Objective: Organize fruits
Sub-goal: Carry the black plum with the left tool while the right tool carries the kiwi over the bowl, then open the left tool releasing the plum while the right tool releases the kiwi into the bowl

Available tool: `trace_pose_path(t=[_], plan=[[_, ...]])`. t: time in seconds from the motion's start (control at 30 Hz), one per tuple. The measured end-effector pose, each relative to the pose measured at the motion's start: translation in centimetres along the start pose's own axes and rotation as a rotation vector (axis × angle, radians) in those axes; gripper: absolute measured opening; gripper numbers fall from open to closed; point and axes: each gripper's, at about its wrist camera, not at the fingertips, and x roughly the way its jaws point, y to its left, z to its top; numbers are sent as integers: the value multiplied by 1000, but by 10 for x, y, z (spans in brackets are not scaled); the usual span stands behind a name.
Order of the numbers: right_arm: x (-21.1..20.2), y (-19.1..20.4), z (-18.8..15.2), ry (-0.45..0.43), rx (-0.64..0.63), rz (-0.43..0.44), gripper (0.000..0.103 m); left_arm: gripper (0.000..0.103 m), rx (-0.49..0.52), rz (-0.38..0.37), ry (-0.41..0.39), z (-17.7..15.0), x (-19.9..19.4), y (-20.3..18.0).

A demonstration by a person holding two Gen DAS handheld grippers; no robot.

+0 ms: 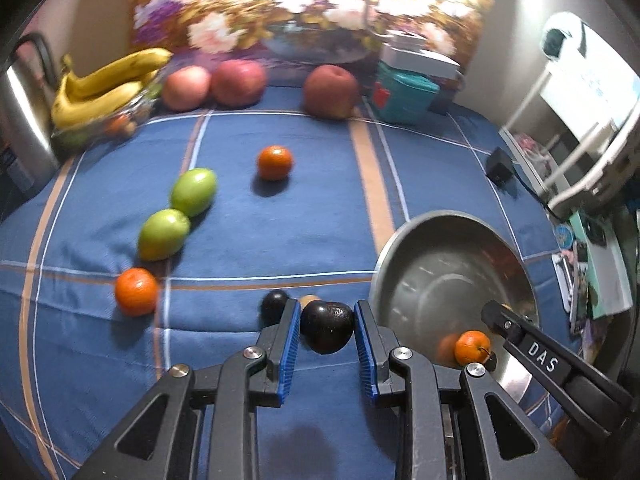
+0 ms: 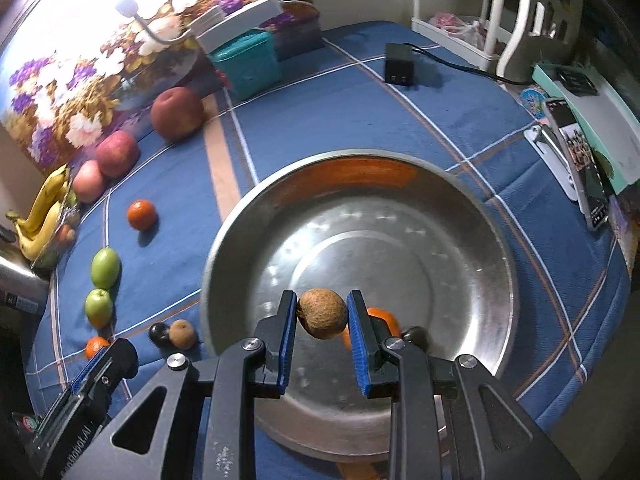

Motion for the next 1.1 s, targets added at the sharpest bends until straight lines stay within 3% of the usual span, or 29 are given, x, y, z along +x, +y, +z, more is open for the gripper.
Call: trace_pose_path(t=[0.5, 1.1], plan=[[5, -25, 7, 8, 80, -21, 27, 29, 165, -24, -25, 0, 21, -59], [25, -27, 6, 56, 77, -32, 27, 29, 194, -13, 21, -8, 43, -64]])
